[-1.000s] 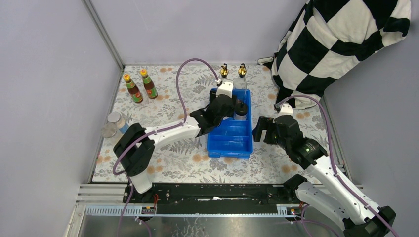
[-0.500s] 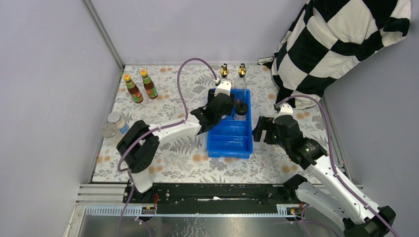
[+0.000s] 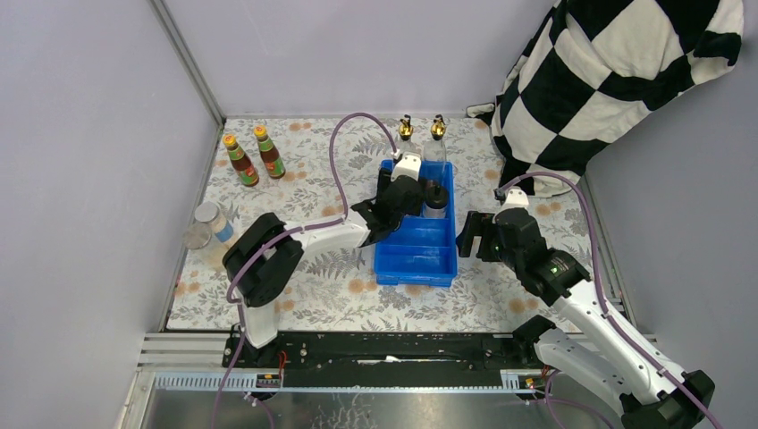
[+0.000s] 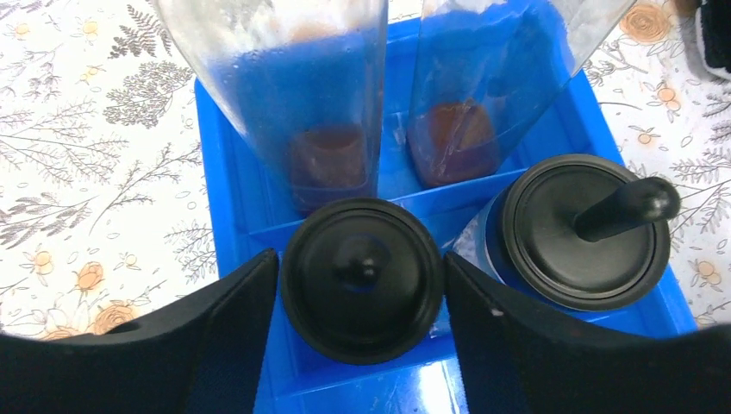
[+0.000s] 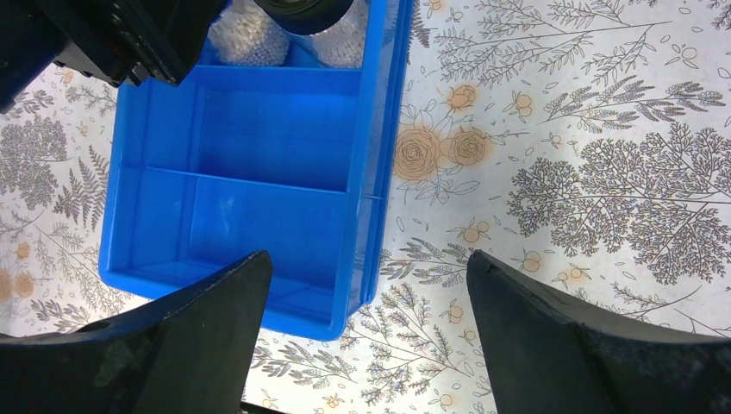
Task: Organize the condiment bottles
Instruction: Place the bottle in the storage box, then pick up the bottle from the center of the board.
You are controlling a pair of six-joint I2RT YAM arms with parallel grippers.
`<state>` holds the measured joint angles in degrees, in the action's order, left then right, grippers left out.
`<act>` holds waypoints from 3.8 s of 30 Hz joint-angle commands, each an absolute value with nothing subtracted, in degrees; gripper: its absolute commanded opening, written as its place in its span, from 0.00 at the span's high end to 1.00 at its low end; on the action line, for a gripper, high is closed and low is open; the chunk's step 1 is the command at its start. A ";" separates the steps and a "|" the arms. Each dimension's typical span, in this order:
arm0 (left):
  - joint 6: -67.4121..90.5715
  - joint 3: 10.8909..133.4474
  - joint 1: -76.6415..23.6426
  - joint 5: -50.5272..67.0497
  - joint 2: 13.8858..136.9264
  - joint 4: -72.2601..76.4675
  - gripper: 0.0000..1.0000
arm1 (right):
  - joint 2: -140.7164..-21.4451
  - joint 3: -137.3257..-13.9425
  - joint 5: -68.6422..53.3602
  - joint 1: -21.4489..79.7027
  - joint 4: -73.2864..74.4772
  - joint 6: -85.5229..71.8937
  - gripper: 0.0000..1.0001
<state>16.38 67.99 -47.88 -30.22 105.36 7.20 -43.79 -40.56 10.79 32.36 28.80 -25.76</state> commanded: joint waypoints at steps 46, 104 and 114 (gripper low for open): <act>30.87 44.74 -48.42 -32.45 52.59 -19.75 0.01 | -48.78 -36.90 4.65 32.58 18.22 -25.55 0.00; 20.07 86.59 -7.92 -37.08 105.99 -7.51 0.03 | -58.47 -33.89 -2.50 32.61 9.84 -25.69 0.00; 21.39 80.79 -7.43 -42.94 107.94 2.11 0.03 | -61.35 -31.48 -4.46 32.63 6.23 -27.18 0.00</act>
<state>20.27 82.30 -7.14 -40.03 108.27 -5.52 -60.18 -32.75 -2.72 32.36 9.32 -26.09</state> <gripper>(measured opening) 0.962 0.994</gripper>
